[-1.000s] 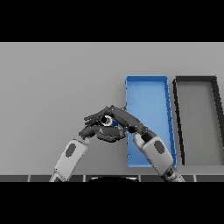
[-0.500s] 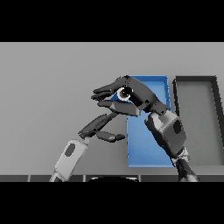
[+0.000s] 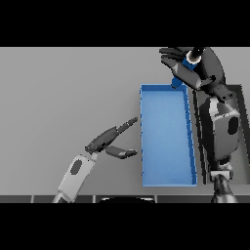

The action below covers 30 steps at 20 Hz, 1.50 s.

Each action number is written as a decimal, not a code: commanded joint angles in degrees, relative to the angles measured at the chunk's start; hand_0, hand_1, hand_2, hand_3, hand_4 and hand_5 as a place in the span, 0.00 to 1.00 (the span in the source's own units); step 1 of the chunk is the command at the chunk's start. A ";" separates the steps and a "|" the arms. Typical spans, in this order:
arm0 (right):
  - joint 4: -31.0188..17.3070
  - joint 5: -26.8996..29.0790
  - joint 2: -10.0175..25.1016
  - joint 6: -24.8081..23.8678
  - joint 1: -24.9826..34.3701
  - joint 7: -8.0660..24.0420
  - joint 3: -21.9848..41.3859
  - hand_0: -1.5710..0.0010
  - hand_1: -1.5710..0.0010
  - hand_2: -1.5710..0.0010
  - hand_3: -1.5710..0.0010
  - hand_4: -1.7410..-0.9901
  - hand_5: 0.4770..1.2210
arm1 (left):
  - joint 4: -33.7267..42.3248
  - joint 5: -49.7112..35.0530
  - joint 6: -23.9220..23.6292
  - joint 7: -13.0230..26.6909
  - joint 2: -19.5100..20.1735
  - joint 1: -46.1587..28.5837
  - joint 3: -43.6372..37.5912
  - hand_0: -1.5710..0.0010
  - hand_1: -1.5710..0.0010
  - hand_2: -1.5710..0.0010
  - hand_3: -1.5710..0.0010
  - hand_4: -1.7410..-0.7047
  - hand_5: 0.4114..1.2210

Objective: Pick up the blue pipe and place it into the blue bin.

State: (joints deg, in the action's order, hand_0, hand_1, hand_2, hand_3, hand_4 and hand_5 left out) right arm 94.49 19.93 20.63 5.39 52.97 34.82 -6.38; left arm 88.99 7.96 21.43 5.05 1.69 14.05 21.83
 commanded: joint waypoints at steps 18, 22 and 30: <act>9.75 7.27 16.63 -27.75 -39.68 0.11 17.27 0.00 0.00 0.00 0.20 0.00 1.00 | 1.25 -0.42 0.55 0.53 0.27 -2.54 1.27 1.00 1.00 1.00 1.00 0.82 0.01; 8.72 8.22 22.61 -35.80 -38.55 -0.77 25.35 0.00 0.01 0.00 0.46 0.00 1.00 | 1.05 -0.48 0.38 1.38 0.11 -1.28 0.86 1.00 1.00 1.00 1.00 0.83 0.01; 1.22 15.48 33.06 -34.44 -30.47 -0.19 42.20 0.80 0.82 0.82 0.89 0.75 0.82 | 2.52 -0.13 0.00 0.55 0.20 -3.27 1.77 1.00 1.00 1.00 1.00 0.83 0.02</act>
State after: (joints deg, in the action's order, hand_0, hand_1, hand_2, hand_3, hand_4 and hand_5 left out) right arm 95.75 35.28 53.77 -29.15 22.60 34.39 35.74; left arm 91.51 7.82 21.43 5.50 1.88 10.76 23.59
